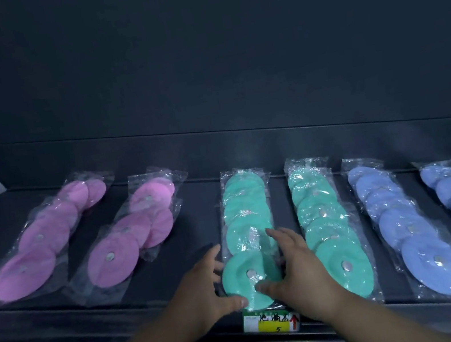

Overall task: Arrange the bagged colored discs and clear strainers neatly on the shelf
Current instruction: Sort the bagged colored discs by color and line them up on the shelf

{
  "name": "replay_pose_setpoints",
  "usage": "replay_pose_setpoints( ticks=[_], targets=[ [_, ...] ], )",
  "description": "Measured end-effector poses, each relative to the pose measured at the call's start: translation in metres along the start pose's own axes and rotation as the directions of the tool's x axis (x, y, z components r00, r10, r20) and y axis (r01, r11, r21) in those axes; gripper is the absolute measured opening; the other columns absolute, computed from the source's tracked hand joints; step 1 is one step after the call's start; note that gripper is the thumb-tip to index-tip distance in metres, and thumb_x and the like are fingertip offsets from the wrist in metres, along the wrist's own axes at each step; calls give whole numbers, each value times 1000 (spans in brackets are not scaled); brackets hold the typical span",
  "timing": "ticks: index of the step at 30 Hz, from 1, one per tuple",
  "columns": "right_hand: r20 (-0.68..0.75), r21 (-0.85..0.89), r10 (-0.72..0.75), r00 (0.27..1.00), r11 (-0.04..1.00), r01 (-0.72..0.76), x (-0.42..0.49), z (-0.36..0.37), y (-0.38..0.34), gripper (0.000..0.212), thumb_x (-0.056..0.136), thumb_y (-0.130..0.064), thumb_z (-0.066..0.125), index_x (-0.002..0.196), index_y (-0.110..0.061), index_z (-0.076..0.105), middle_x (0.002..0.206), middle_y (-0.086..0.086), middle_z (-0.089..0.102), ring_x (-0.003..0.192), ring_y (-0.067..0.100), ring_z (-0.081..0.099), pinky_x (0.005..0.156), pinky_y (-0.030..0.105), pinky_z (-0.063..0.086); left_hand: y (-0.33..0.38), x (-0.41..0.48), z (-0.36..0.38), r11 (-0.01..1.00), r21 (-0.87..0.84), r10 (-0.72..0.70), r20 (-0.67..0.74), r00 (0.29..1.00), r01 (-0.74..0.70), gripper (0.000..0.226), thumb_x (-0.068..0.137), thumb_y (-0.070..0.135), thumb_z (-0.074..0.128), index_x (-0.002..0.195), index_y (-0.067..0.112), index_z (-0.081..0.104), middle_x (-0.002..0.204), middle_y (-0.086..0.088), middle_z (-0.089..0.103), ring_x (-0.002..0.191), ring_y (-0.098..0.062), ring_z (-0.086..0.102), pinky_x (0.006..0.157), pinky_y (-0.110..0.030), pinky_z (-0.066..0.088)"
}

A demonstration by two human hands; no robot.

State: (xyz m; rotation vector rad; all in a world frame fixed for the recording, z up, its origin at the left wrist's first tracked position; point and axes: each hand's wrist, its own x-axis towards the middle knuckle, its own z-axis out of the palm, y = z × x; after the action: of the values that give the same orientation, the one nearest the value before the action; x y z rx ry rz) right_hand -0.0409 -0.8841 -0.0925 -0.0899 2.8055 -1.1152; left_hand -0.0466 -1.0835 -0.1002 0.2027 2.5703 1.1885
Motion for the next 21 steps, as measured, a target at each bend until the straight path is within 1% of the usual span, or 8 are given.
replay_pose_setpoints(
  ticks=[2,4,7,9,11,13,17,21],
  targets=[
    [-24,25,-21,999,999,22,-5,2,1,95,71,-29,82,147,-32,25,153,-11,12,129,11,39,106,17,33,2,-3,3,1000,-18,14,-54,998,-15,107,65,30,86,150,27,20,114,20,52,93,4,55,73,-4,42],
    [-50,37,-44,998,998,46,-8,2,1,95,71,-27,82,146,-34,24,152,-15,11,129,12,40,107,23,37,5,-6,6,998,-33,40,-117,992,-44,102,66,26,85,147,29,25,107,23,53,87,4,56,71,-4,42],
    [-65,51,-58,996,997,61,-6,1,2,94,73,-27,81,148,-33,23,153,-18,8,131,12,40,109,29,38,9,-6,12,995,-61,71,-181,981,-83,94,68,22,84,144,30,31,106,19,55,84,7,56,70,-5,43],
    [-60,49,-63,996,997,66,-1,0,3,93,74,-27,80,148,-31,24,155,-15,10,132,13,39,111,31,36,8,-2,15,995,-46,77,-209,975,-88,88,68,27,84,141,31,34,109,17,56,86,6,56,70,-8,46],
    [-38,49,-63,997,997,65,2,0,4,89,76,-27,79,147,-31,25,153,-12,21,131,12,40,111,28,35,6,1,18,997,6,74,-203,976,-74,83,66,42,81,137,33,38,111,16,55,92,0,58,78,-16,50],
    [-19,39,-60,998,997,61,3,0,5,87,77,-28,78,147,-31,26,150,-10,27,131,10,39,111,24,33,3,4,19,998,19,64,-179,982,-61,80,65,49,78,133,34,41,111,16,57,94,-3,60,82,-24,53],
    [-46,24,-23,999,999,24,5,0,10,90,75,-33,79,148,-27,27,151,-10,24,132,10,37,112,24,31,0,9,20,998,2,69,-183,981,-70,76,63,47,81,129,34,44,108,13,58,92,-5,61,80,-26,54],
    [-74,42,-29,997,999,32,6,5,11,85,74,-30,80,144,-26,33,146,-7,33,124,11,45,108,30,39,0,15,21,998,8,63,-197,978,-63,79,64,42,83,131,30,43,113,10,56,93,-8,60,82,-23,51]
  ],
)
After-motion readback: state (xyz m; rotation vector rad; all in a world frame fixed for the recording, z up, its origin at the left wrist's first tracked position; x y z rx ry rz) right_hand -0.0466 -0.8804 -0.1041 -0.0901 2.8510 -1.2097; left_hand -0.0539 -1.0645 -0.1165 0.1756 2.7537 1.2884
